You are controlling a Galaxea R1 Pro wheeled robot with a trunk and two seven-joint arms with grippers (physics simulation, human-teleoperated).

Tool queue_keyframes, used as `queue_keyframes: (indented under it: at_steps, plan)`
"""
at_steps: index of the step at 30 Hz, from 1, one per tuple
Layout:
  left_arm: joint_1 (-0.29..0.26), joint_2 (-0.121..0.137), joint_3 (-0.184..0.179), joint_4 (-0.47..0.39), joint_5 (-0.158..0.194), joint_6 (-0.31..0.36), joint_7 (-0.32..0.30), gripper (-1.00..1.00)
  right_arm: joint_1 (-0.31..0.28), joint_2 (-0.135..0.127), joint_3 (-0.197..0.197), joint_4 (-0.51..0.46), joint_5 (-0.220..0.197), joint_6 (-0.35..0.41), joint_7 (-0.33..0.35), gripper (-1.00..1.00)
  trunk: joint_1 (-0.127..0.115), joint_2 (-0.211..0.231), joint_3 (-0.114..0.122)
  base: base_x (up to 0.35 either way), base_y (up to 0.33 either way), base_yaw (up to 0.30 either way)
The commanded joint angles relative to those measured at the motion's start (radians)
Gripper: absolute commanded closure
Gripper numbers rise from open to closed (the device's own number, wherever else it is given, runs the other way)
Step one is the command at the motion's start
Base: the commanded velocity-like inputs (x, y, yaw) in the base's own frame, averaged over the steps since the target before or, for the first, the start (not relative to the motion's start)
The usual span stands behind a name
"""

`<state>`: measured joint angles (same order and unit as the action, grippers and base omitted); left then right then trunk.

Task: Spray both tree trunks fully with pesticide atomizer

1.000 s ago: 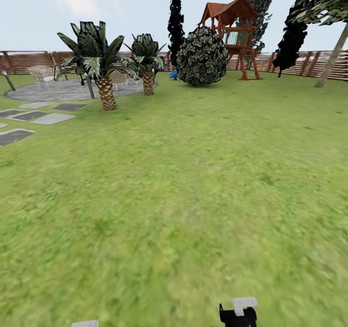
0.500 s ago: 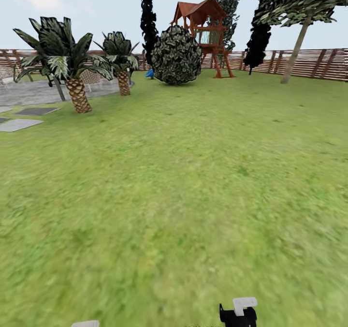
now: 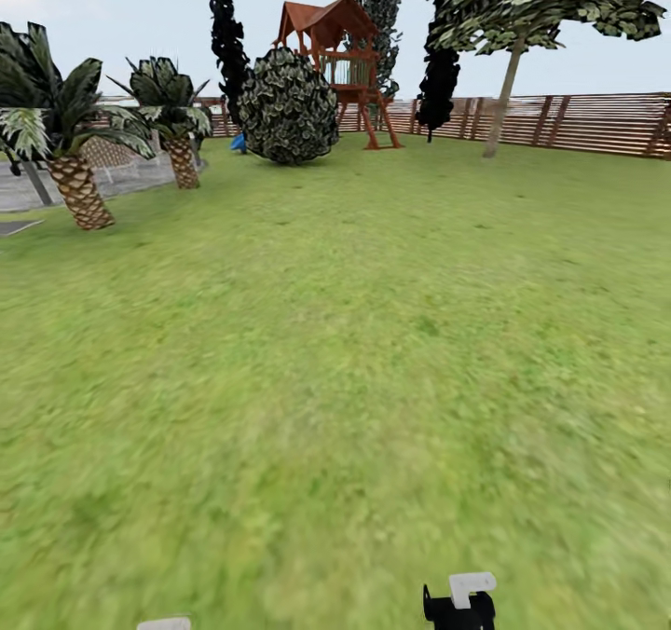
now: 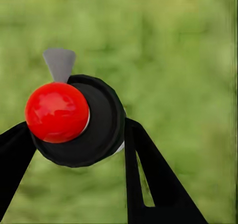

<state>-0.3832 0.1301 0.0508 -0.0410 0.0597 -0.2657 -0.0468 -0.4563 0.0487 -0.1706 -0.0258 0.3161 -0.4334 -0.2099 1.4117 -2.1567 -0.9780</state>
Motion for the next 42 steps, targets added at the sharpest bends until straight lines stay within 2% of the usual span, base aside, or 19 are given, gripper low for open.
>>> queue_keyframes:
  at_steps: [1,42]
  plan:
    - [0.000,0.001,0.004,0.001,0.006,-0.003,-0.005,1.00,-0.001,0.000,-0.007,0.001,0.011,-0.002,-0.005,-1.00,0.000,0.000,-0.001,0.338,0.000,-0.300]
    - [0.000,0.006,0.006,0.001,0.006,-0.003,-0.004,1.00,-0.001,0.000,-0.007,0.001,0.011,-0.002,-0.005,-1.00,0.000,0.000,-0.001,0.338,-0.067,-0.296]
